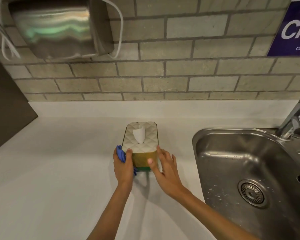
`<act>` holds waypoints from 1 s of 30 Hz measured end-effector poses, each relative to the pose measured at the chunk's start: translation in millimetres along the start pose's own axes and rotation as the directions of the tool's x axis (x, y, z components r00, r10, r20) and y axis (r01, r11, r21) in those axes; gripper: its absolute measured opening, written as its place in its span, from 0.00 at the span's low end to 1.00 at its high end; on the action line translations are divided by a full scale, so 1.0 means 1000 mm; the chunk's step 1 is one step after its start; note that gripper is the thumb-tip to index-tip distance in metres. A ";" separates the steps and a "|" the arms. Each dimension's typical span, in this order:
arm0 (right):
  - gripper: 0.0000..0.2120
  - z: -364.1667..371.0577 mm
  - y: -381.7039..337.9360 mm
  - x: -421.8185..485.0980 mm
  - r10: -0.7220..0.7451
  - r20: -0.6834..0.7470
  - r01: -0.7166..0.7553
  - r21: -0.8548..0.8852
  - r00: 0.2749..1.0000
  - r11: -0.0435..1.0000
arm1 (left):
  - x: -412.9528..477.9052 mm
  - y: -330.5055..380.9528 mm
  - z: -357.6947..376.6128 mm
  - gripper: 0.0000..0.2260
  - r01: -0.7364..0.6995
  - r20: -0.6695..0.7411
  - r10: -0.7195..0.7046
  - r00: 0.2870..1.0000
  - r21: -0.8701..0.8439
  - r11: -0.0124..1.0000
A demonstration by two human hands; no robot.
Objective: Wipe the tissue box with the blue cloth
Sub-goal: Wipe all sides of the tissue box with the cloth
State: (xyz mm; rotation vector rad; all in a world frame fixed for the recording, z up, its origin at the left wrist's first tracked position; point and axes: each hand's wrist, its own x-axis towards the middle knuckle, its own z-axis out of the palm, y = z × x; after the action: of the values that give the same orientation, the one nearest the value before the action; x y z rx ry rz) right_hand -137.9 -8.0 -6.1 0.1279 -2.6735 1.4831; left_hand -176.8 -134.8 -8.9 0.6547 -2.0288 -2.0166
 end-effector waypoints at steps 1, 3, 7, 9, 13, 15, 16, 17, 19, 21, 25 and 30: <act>0.37 0.003 -0.001 -0.004 -0.012 0.008 0.012 -0.033 1.000 0.999 | 0.003 0.001 -0.001 0.23 0.023 -0.027 -0.023 0.999 0.014 1.000; 0.35 0.010 -0.005 -0.010 -0.036 0.031 0.037 -0.061 0.999 0.997 | 0.010 0.003 -0.004 0.20 0.065 -0.089 -0.063 0.994 0.012 0.998; 0.32 0.022 -0.014 -0.023 -0.072 0.049 0.072 0.000 0.996 0.997 | 0.023 0.007 -0.010 0.18 0.094 -0.147 -0.105 0.984 -0.078 0.993; 0.30 0.025 -0.018 -0.028 -0.076 0.073 0.074 0.039 0.994 0.997 | 0.028 0.008 -0.013 0.19 0.088 -0.135 -0.101 0.986 -0.101 0.991; 0.28 0.024 -0.020 -0.032 -0.056 0.140 0.039 0.121 0.989 0.992 | 0.036 0.008 -0.017 0.19 0.027 -0.088 -0.031 0.996 -0.050 0.998; 0.26 0.021 -0.019 -0.030 -0.061 0.136 0.040 0.155 0.989 0.987 | 0.041 0.007 -0.019 0.19 -0.003 -0.053 0.002 0.999 -0.019 1.000; 0.23 0.018 -0.018 -0.028 -0.057 0.113 0.037 0.172 0.992 0.984 | 0.043 0.008 -0.020 0.18 -0.022 -0.030 0.022 0.999 -0.004 1.000; 0.19 0.013 -0.017 -0.024 -0.058 0.074 0.044 0.187 0.996 0.981 | 0.045 0.009 -0.022 0.18 -0.036 -0.006 0.036 0.999 0.004 0.999; 0.07 0.000 -0.012 -0.013 -0.032 -0.052 0.044 0.229 0.998 0.972 | 0.047 0.013 -0.024 0.17 -0.028 0.021 0.028 0.999 -0.015 1.000; 0.09 -0.016 -0.002 0.005 0.066 -0.204 0.000 0.312 0.977 0.950 | 0.050 0.017 -0.029 0.17 0.032 0.001 -0.032 0.999 -0.064 0.997; 0.17 -0.041 0.027 0.056 0.296 -0.276 -0.175 0.389 0.915 0.904 | 0.035 0.014 -0.040 0.17 0.117 -0.084 -0.133 0.988 -0.170 0.978; 0.32 -0.034 0.048 0.093 0.365 0.070 -0.364 0.372 0.928 0.854 | -0.010 -0.001 -0.033 0.18 0.114 -0.088 -0.134 0.987 -0.202 0.973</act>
State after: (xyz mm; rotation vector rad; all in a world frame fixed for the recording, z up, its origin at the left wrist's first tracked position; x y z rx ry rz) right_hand -234.9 43.2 -18.6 -0.3845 -2.4649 2.0984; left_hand -153.7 -159.5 -7.0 0.8414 -1.7437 -2.1693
